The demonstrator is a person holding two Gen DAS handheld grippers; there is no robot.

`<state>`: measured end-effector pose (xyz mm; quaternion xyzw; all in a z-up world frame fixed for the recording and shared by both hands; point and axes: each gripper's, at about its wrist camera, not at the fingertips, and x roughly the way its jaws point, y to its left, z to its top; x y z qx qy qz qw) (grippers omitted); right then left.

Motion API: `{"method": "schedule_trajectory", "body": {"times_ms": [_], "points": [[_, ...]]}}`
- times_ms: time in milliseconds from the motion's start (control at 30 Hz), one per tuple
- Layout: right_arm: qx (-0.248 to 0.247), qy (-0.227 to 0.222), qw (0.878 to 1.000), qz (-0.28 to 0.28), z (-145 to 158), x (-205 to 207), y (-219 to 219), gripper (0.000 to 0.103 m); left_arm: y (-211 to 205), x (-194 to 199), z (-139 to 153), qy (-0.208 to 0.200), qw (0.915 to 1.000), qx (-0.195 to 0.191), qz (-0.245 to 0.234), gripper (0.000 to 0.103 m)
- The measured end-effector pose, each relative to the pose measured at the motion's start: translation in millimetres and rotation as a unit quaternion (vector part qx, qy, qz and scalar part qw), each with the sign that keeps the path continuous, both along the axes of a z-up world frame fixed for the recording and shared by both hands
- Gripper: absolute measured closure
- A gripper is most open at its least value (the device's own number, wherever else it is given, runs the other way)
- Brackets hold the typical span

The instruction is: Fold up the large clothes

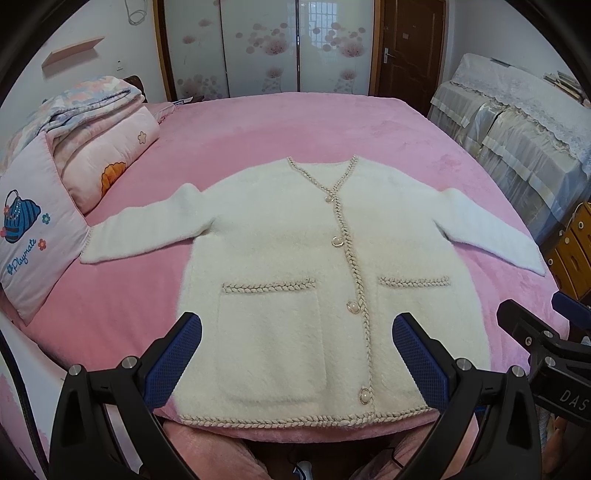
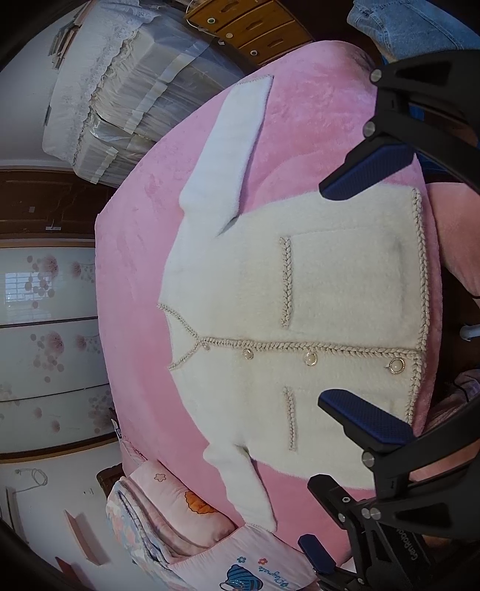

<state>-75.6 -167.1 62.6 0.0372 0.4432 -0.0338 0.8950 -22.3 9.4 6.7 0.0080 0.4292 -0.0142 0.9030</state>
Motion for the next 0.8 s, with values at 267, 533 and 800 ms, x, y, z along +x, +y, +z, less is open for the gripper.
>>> {"method": "schedule_trajectory", "body": {"times_ms": [267,533,800], "points": [[0.0,-0.003,1.0,0.001,4,-5,2,0.0,2,-8,5,-0.006,1.0,-0.003,-0.001,0.0],[-0.005,-0.019,1.0,0.006,15,-20,10,0.0,9,-23,16,-0.02,0.9998,-0.007,0.007,0.0],[-0.003,-0.021,1.0,0.009,15,-23,11,0.0,12,-30,21,-0.025,0.9996,-0.005,0.01,0.0]]}}
